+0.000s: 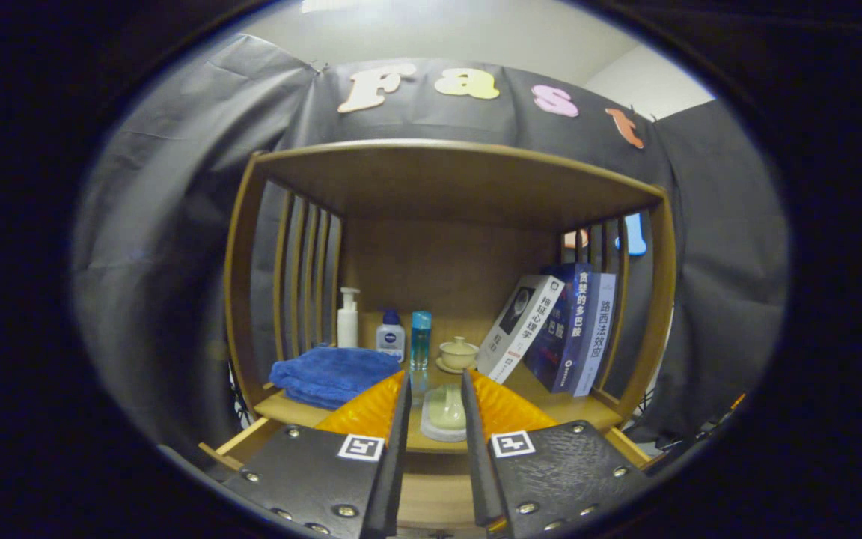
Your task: Pull open the drawer, take out the items inside it, and place them on the countertop above the cabinet.
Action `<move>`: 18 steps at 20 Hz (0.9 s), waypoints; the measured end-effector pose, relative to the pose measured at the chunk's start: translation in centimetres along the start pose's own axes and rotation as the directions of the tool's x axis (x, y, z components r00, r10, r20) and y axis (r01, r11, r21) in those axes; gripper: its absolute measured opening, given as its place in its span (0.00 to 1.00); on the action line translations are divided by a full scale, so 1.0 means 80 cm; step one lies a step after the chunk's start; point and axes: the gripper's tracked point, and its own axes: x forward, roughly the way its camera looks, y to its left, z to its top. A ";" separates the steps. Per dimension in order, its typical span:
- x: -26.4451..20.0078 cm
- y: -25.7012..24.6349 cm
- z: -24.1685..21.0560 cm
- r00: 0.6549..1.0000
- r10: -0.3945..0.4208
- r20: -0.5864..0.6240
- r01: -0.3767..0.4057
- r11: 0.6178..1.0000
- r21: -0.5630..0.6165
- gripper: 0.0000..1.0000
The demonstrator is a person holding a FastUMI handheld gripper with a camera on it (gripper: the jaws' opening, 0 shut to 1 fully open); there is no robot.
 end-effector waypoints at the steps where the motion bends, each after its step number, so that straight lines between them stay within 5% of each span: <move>1: -0.015 0.002 0.000 1.000 -0.001 0.014 0.001 1.000 -0.005 0.38; 7: -0.092 -0.006 -0.019 0.996 -0.032 0.084 0.032 0.999 0.011 0.38; 18: -0.154 -0.025 -0.133 0.996 -0.090 0.004 0.089 0.992 0.087 0.38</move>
